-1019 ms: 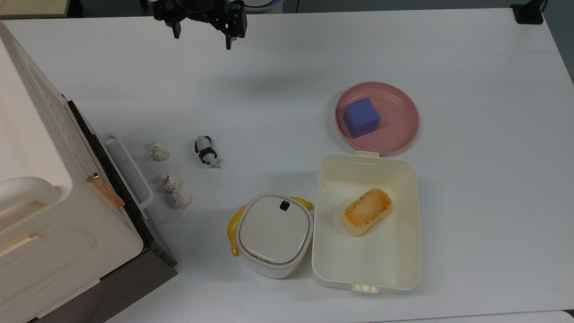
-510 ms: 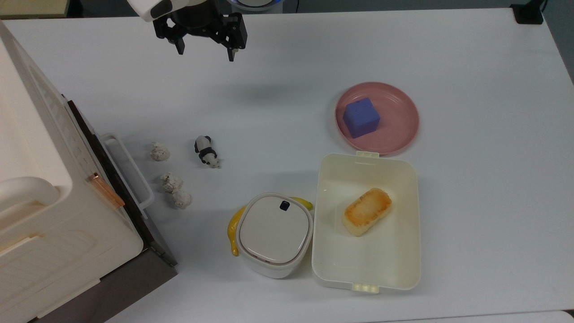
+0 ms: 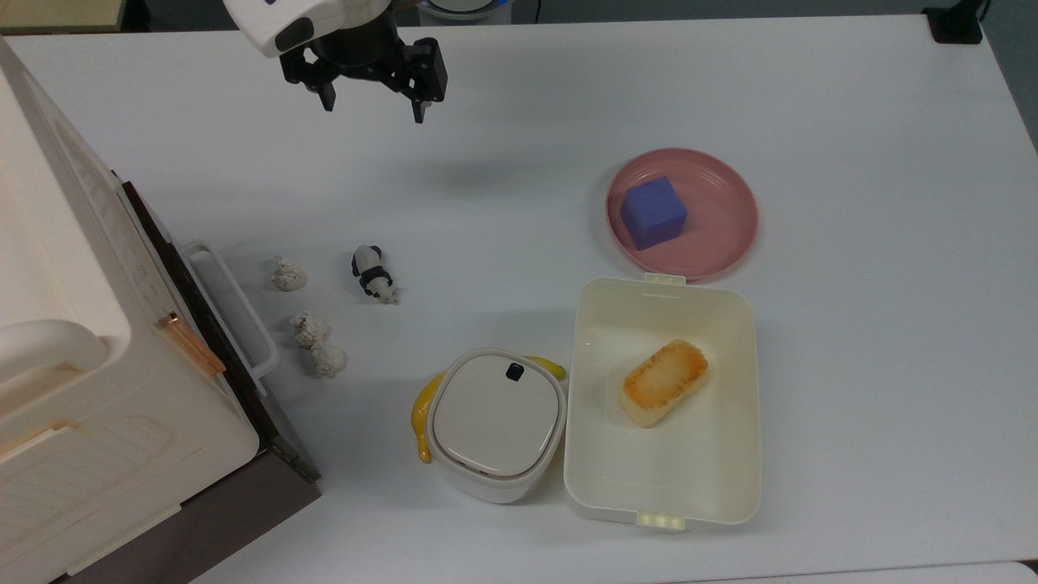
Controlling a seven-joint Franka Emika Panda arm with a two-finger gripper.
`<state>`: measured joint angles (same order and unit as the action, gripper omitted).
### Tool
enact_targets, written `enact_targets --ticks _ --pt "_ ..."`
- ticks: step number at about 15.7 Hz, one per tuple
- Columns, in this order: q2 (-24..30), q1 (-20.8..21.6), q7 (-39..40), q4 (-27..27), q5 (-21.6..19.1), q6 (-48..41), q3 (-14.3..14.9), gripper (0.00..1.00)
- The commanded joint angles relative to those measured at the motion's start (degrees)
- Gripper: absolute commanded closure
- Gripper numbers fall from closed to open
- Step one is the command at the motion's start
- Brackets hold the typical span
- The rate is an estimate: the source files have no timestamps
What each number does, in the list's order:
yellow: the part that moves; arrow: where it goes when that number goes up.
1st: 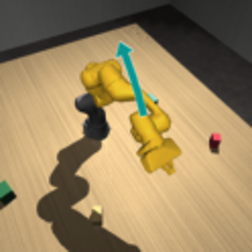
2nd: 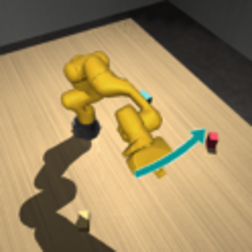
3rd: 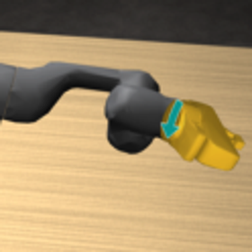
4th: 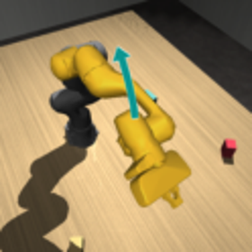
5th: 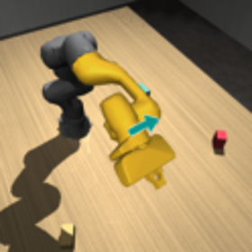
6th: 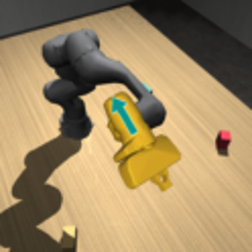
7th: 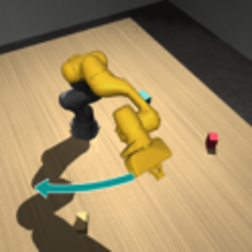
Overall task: Slide the drawer open
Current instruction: 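Move the gripper toward the drawer handle of the cream cabinet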
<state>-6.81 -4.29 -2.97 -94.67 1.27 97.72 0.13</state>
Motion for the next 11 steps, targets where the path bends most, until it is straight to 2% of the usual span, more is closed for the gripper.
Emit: enact_targets --ticks 1,3,6,8,9,11 --pt "0.0 0.3 1.3 -0.6 -0.9 1.3 0.5 0.00" --pt "-0.2 0.3 1.4 -0.4 -0.2 1.9 0.5 0.00" --pt "-0.6 0.3 4.2 -0.4 2.0 7.6 0.6 0.00" --pt "-1.4 0.1 9.5 -0.5 5.5 8.1 0.8 0.01" --pt "-2.1 -0.4 14.8 -0.5 6.2 9.1 1.6 0.03" --pt "-3.5 -0.5 20.4 -0.8 6.3 12.5 3.6 0.03"
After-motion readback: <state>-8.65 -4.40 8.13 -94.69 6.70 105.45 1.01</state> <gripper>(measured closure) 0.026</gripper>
